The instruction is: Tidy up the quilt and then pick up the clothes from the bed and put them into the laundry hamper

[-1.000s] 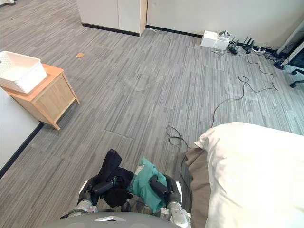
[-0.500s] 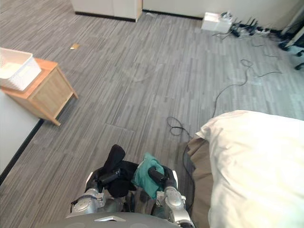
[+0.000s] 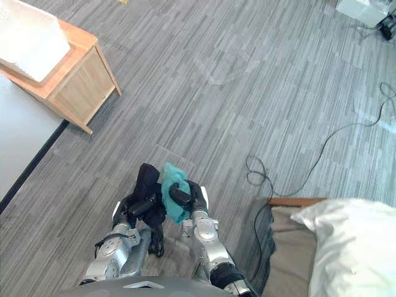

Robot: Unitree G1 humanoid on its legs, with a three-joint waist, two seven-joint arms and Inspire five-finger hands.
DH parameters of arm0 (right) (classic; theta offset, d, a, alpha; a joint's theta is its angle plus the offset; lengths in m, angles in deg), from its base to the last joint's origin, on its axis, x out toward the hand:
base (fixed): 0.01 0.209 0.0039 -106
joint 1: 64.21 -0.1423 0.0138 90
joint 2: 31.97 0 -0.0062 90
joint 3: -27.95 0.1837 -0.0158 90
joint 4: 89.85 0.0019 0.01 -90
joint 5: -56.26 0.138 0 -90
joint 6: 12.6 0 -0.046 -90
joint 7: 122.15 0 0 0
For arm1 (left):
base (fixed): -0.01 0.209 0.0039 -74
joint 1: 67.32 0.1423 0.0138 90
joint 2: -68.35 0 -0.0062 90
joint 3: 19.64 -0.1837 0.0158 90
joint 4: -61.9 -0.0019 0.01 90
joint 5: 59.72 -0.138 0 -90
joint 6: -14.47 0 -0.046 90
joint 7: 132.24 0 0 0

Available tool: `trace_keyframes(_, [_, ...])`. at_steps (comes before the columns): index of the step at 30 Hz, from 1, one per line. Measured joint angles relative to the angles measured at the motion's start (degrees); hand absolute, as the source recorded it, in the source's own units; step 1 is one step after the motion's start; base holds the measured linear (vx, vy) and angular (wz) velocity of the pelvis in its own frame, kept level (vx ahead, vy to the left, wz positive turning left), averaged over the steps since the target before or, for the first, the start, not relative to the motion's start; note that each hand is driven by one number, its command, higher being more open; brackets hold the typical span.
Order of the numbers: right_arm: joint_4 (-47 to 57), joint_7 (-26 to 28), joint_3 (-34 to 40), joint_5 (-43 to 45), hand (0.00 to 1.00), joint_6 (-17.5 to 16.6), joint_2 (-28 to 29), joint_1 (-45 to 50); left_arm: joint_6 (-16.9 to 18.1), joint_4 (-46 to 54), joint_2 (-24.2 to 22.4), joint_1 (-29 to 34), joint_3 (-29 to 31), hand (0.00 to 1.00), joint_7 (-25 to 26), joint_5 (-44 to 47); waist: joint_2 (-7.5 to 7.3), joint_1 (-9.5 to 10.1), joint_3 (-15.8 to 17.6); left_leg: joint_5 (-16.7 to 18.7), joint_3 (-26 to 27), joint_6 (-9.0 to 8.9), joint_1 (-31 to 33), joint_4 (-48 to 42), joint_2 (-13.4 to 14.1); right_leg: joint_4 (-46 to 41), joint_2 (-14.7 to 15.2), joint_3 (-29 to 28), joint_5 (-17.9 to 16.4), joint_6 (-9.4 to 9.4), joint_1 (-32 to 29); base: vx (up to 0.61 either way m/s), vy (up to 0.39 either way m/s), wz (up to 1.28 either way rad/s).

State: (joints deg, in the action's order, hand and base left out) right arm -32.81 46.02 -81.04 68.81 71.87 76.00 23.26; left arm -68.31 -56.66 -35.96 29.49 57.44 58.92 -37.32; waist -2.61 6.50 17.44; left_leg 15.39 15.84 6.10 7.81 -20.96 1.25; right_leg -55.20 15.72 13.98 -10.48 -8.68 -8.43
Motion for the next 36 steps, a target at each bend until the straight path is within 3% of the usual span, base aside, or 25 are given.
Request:
trace_keyframes(2, [0.11, 0.06, 0.35, 0.26, 0.00, -0.71, 0.06, -0.06, 0.23, 1.13, 0.72, -0.07, -1.51, 0.00, 0.16, -0.04, 0.74, -0.97, 0.60, 0.06, -1.22, -0.11, -6.42, 5.01, -0.02, -6.19, -0.63, 1.98, -1.33, 2.40, -4.15, 0.46, -0.008, 0.36])
trace_keyframes(5, [1.67, -0.22, 1.64, 0.22, 0.00, -1.18, 0.06, -0.49, 0.48, 2.13, 1.33, -0.65, -3.11, 0.00, 0.71, -0.13, 1.67, -3.35, 1.23, 0.84, -4.00, -1.52, -12.99, 12.16, 0.20, -2.55, -0.81, 6.85, -4.88, 7.58, -12.96, 0.41, -0.086, 0.39])
trace_keyframes(7, [4.05, -0.72, 3.64, 0.16, 0.00, -1.13, -0.36, -0.49, 0.33, 2.01, 1.43, -2.70, -5.22, 0.00, 0.73, -0.44, 4.01, -5.78, 2.43, 1.65, -6.63, -2.97, -15.91, 14.65, 2.37, 13.96, -1.67, 9.71, -4.38, 7.58, -19.35, 0.53, -0.214, 0.74])
trace_keyframes(8, [4.60, -0.92, 4.00, 0.15, 0.00, -1.13, -0.70, -0.49, 0.31, 2.01, 1.37, -3.17, -5.53, 0.00, 0.64, -0.56, 4.73, -6.21, 2.83, 2.19, -6.99, -3.92, -16.60, 14.69, 3.32, 20.05, -2.17, 9.80, -2.81, 7.01, -20.22, 0.64, -0.301, 0.78])
trace_keyframes(10, [6.04, -1.34, 3.66, 0.15, 0.00, -1.09, -1.46, 0.35, 0.29, 1.50, 1.39, -3.47, -4.88, 0.00, 0.40, -0.64, 4.96, -6.56, 2.93, 4.80, -6.92, -9.57, -21.18, 14.67, 6.20, 42.63, -3.62, 8.90, 8.07, 5.18, -21.45, 0.70, -0.343, 0.53])
trace_keyframes(11, [6.66, -1.32, 3.35, 0.14, 0.00, -1.07, -1.38, 1.03, 0.29, 1.12, 1.45, -3.38, -4.62, 0.00, 0.39, -0.54, 4.80, -6.54, 2.84, 5.72, -6.72, -11.54, -22.99, 14.66, 6.95, 45.76, -4.14, 8.50, 10.29, 5.10, -21.31, 0.77, -0.352, 0.33])
trace_keyframes(12, [7.30, -1.26, 2.36, 0.11, 0.00, -1.08, -1.20, 2.10, 0.28, 0.26, 1.15, -2.88, -3.85, 0.00, 0.42, -0.51, 5.37, -6.70, 2.33, 7.10, -6.64, -14.20, -26.52, 14.36, 8.85, 44.94, -5.77, 6.69, 20.04, 9.26, -21.18, 0.83, -0.353, 0.11])
trace_keyframes(13, [6.74, -0.86, 1.85, -0.40, 0.00, -0.91, -1.63, 2.17, 0.26, -1.12, 0.47, -3.00, -3.51, 0.00, 0.33, -0.48, 7.60, -6.24, 1.81, 5.49, -6.06, -17.33, -27.25, 11.17, 12.51, 36.43, -7.26, 6.50, 20.88, 11.18, -22.95, 0.85, -0.375, -0.03])
trace_keyframes(14, [6.26, -0.81, 1.86, -0.42, 0.00, -0.53, -1.71, 1.56, 0.27, -1.16, 0.25, -3.12, -3.10, 0.00, 0.04, -0.41, 7.85, -6.06, 1.85, 1.83, -6.72, -17.85, -25.79, 5.86, 14.00, 31.33, -7.99, 7.19, 16.56, 11.49, -23.41, 0.84, -0.454, -0.11])
trace_keyframes(15, [6.23, -0.73, 1.84, -0.41, 0.00, -0.38, -2.22, 1.48, 0.19, -1.35, -0.32, -2.94, -2.71, 0.00, -0.41, -0.08, 8.03, -5.82, 1.93, -3.34, -8.10, -14.95, -22.57, -2.78, 15.40, 28.27, -8.52, 7.72, 12.08, 11.89, -22.09, 0.83, -0.520, 0.04])
trace_keyframes(16, [5.56, -0.38, 0.75, -0.41, 0.00, -0.30, -3.86, 2.16, 0.22, -1.19, -2.02, -1.48, -1.15, 0.00, -1.23, 1.39, 9.66, -5.08, 2.42, -15.65, -10.09, -11.94, -17.61, -17.55, 19.60, 30.90, -11.16, 9.18, 8.64, 11.96, -15.17, 0.97, -0.527, 0.06])
trace_keyframes(17, [5.05, -0.04, -0.39, -0.41, 0.00, -0.14, -4.91, 2.30, 0.35, -0.52, -3.00, -0.15, 0.03, 0.00, -1.75, 3.46, 10.08, -4.04, 2.33, -14.96, -12.29, -12.28, -12.12, -30.40, 20.78, 34.29, -13.54, 9.54, 7.28, 12.07, -10.08, 0.96, -0.416, -0.04])
trace_keyframes(18, [5.03, 0.04, -0.76, -0.40, 0.00, -0.14, -5.01, 2.42, 0.47, 0.17, -3.56, 0.48, 0.28, 0.00, -2.19, 4.89, 9.50, -2.44, 2.46, -9.98, -13.29, -11.72, -4.67, -43.25, 20.42, 38.23, -15.16, 9.24, 6.08, 12.18, -3.55, 0.77, -0.254, -0.11])
trace_keyframes(20, [5.03, 0.38, -1.25, -0.42, 0.00, -0.21, -5.01, 1.61, 0.46, 0.62, -3.77, 1.39, 0.28, 0.00, -3.30, 5.01, 7.90, -0.99, 2.36, -4.65, -10.08, -10.79, 4.03, -46.63, 17.25, 43.11, -15.48, 8.43, 4.79, 12.06, 4.21, 0.68, -0.211, -0.03])
trace_keyframes(24, [4.48, 1.27, -3.00, -0.43, 0.00, -0.55, -5.02, -2.59, 0.82, 4.96, -4.52, 2.26, 0.97, 0.00, -3.36, 5.02, 6.98, 3.49, 2.29, 0.94, -2.94, -10.46, 16.93, -31.31, 11.41, 51.78, -15.44, 7.98, 3.00, 10.17, 14.85, 0.69, -0.122, -0.41])
trace_keyframes(25, [4.00, 1.76, -3.77, -0.52, 0.00, -0.56, -5.01, -3.59, 1.25, 5.69, -4.85, 2.27, 1.50, 0.00, -3.40, 5.02, 6.42, 3.90, 2.12, -0.55, 1.25, -10.03, 18.56, -20.36, 9.87, 53.68, -14.73, 8.91, 1.02, 7.42, 18.46, 0.72, -0.016, 0.03])
trace_keyframes(26, [3.87, 1.80, -4.09, -0.73, 0.00, -1.01, -5.00, -3.67, 1.30, 6.20, -4.98, 2.25, 1.89, 0.00, -3.34, 5.07, 6.50, 3.91, 1.71, -5.53, 7.87, -7.03, 18.80, -9.43, 9.01, 55.34, -14.75, 10.43, -0.69, 5.08, 22.44, 0.75, 0.001, 0.14])
trace_keyframes(27, [3.34, 1.68, -4.21, -1.07, 0.00, -1.04, -4.67, -3.78, 1.29, 6.19, -4.89, 2.19, 2.33, 0.00, -3.23, 5.19, 5.67, 4.38, 1.46, -10.39, 9.85, -1.75, 18.35, -7.52, 8.25, 55.95, -14.38, 10.85, -1.44, 3.93, 24.27, 0.81, 0.021, 0.57])
trace_keyframes(28, [1.09, 1.18, -4.29, -1.09, 0.00, -1.01, -2.91, -4.64, 1.22, 5.44, -4.28, 1.84, 3.69, 0.00, -2.74, 6.10, 0.91, 4.28, -0.53, -9.62, 13.44, 2.34, 17.74, -6.71, 5.26, 56.25, -12.00, 12.85, -1.40, 2.81, 24.66, 0.86, -0.029, 0.63])
trace_keyframes(29, [-0.65, 1.08, -4.79, -1.94, 0.00, -0.92, -2.70, -6.34, 1.42, 5.91, -4.54, 1.13, 6.22, 0.00, -2.07, 7.74, 0.50, 4.72, -0.49, -6.36, 12.77, 7.35, 18.37, -13.21, 8.67, 53.93, -12.85, 13.85, 2.88, 2.34, 25.44, 0.85, -0.020, 0.41])
trace_keyframes(30, [-1.24, 1.08, -5.07, -3.26, 0.00, -0.52, -2.14, -7.47, 1.53, 5.93, -4.66, 1.23, 7.96, 0.00, -1.86, 8.71, 2.01, 6.33, 0.02, -4.37, 12.09, 10.34, 20.18, -22.31, 14.15, 50.68, -15.22, 13.10, 5.98, 2.58, 25.83, 0.83, 0.031, 0.21])
trace_keyframes(31, [-0.75, 0.61, -5.27, -4.83, 0.00, -0.44, -1.05, -6.52, 2.42, 5.69, -3.50, 1.59, 8.71, 0.00, -1.54, 9.13, 2.15, 7.18, -0.22, -0.50, 13.12, 2.90, 22.07, -27.71, 13.95, 39.05, -14.65, 13.97, 8.23, 1.83, 25.17, 0.69, 0.254, 0.65])
trace_keyframes(32, [-0.27, 0.77, -5.87, -5.63, 0.00, -0.48, -1.62, -5.55, 2.75, 6.15, -3.61, 3.04, 8.57, 0.00, -1.31, 10.02, 2.14, 6.36, -2.63, -2.24, 14.87, 8.08, 15.50, -10.60, 8.99, 20.39, -11.55, 14.00, 9.24, -0.02, 20.52, 0.76, 0.352, 1.21])
trace_keyframes(34, [-0.38, 0.31, -5.84, -5.61, 0.00, -0.45, -0.60, -7.46, 3.08, 4.74, -2.84, 1.20, 9.65, 0.00, -0.31, 11.94, -1.32, 4.63, -2.78, -0.75, 10.49, 5.60, 12.15, -7.87, 3.58, -1.52, -4.68, 13.10, 7.57, 2.68, 11.04, 0.70, 0.222, 1.85])
trace_keyframes(36, [-0.45, 0.65, -5.78, -8.12, 0.00, -0.49, -2.70, -8.56, 2.90, 2.23, -2.91, 1.22, 9.32, 0.00, 1.46, 13.46, 0.51, 3.98, -2.28, -0.65, 5.46, 4.22, 5.11, -2.42, 1.22, -5.53, -2.86, 12.67, 4.96, 6.65, 5.69, 0.64, 0.017, 1.71])
